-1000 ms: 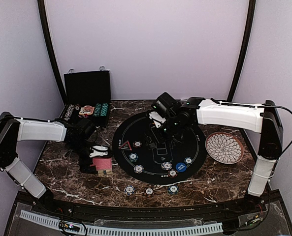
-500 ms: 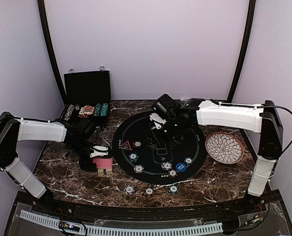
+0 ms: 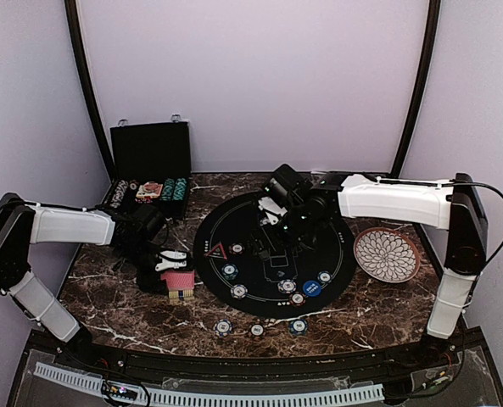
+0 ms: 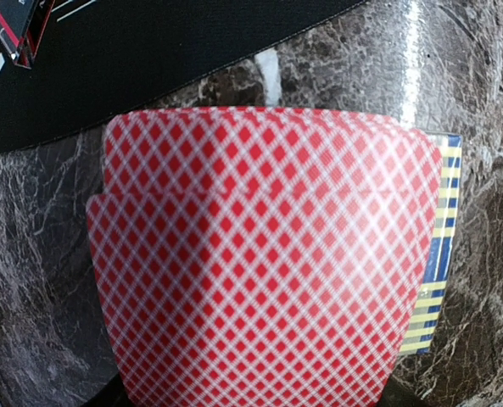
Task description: Distribute texas hold em gaming equipment
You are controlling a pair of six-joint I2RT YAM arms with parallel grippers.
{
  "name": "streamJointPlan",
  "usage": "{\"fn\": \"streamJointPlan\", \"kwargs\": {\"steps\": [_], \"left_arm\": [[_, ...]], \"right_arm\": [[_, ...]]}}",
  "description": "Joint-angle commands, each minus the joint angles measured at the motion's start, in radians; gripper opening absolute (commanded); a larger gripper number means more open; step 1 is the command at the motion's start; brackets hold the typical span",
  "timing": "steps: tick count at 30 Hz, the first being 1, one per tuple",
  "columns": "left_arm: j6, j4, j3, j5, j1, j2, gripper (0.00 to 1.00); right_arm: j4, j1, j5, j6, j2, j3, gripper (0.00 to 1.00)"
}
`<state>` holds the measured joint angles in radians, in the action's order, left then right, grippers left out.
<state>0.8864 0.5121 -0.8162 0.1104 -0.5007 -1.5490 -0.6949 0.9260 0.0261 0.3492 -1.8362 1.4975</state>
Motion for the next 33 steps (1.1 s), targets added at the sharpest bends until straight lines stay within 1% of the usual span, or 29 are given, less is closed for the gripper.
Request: {"fn": "streamJointPlan", "kwargs": {"steps": [1, 10, 15, 20, 29, 33], "left_arm": [[-0.012, -0.015, 0.020, -0.036, -0.004, 0.009, 0.00], [-0.013, 0.047, -0.029, 0.002, -0.003, 0.098, 0.00], [-0.025, 0.117, -0.067, 0.026, -0.004, 0.125, 0.00], [-0.045, 0.196, -0.151, 0.063, -0.004, 0.135, 0.00], [-0.123, 0.293, -0.355, 0.158, -0.004, 0.105, 0.00], [-0.139, 0.317, -0.421, 0.182, -0.004, 0.087, 0.00]], "right_arm": [[0.030, -0.009, 0.009, 0.016, 0.028, -0.001, 0.99], [0.071, -0.023, 0.064, 0.051, 0.024, 0.000, 0.98], [0.121, -0.036, 0.135, 0.094, 0.030, -0.012, 0.97], [0.206, -0.051, 0.247, 0.149, 0.019, -0.010, 0.97], [0.481, -0.091, 0.544, 0.337, -0.040, -0.014, 0.99], [0.577, -0.091, 0.641, 0.418, -0.085, 0.003, 0.99]]}}
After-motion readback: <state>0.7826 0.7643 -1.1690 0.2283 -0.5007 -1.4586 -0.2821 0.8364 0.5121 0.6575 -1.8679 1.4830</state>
